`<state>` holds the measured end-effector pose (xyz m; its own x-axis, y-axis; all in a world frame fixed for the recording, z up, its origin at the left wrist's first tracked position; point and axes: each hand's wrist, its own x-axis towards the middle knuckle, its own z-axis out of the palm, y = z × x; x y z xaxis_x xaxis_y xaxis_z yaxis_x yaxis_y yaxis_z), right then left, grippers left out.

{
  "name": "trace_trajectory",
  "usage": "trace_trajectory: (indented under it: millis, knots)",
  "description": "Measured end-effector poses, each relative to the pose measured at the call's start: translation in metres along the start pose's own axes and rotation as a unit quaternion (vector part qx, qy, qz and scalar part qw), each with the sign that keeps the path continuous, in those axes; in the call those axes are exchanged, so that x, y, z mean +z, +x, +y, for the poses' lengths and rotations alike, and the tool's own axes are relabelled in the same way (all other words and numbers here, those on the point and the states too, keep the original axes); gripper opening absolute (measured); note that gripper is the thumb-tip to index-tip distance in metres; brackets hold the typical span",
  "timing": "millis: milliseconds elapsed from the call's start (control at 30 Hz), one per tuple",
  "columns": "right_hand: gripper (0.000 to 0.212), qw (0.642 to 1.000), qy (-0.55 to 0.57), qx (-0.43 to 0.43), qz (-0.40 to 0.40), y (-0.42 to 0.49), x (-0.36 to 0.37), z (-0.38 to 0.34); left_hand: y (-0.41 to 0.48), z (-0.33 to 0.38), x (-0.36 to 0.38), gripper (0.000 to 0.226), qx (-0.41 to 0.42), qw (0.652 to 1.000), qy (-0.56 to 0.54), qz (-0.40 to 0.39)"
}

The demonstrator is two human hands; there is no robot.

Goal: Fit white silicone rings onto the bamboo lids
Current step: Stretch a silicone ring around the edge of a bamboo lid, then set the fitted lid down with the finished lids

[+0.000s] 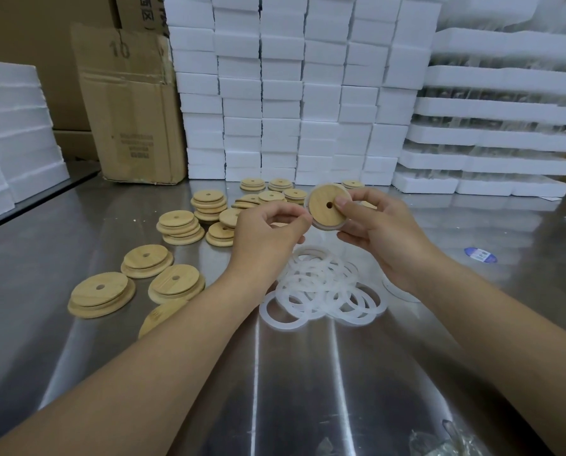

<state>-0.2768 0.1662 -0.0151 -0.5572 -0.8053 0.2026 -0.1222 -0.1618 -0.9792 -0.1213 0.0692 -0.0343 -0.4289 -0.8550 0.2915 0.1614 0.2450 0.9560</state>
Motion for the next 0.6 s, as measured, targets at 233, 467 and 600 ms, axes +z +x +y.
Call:
trace_trajectory:
  millis: [233, 467, 600]
  knots:
    - [0.018, 1.0, 0.004, 0.009, -0.02, -0.0009, 0.001, -0.0011, -0.0011, 0.0008, 0.0, 0.009, -0.057, 0.995, -0.085, 0.011]
    - [0.014, 0.999, 0.021, 0.015, -0.036, -0.0015, 0.0008, -0.0033, 0.0035, 0.0025, -0.005, 0.014, -0.12, 0.985, -0.122, -0.014]
    - [0.01, 0.997, 0.065, 0.028, -0.031, 0.0013, -0.0031, -0.0014, 0.0027, 0.0027, -0.0041, 0.013, -0.133, 0.983, -0.126, -0.015]
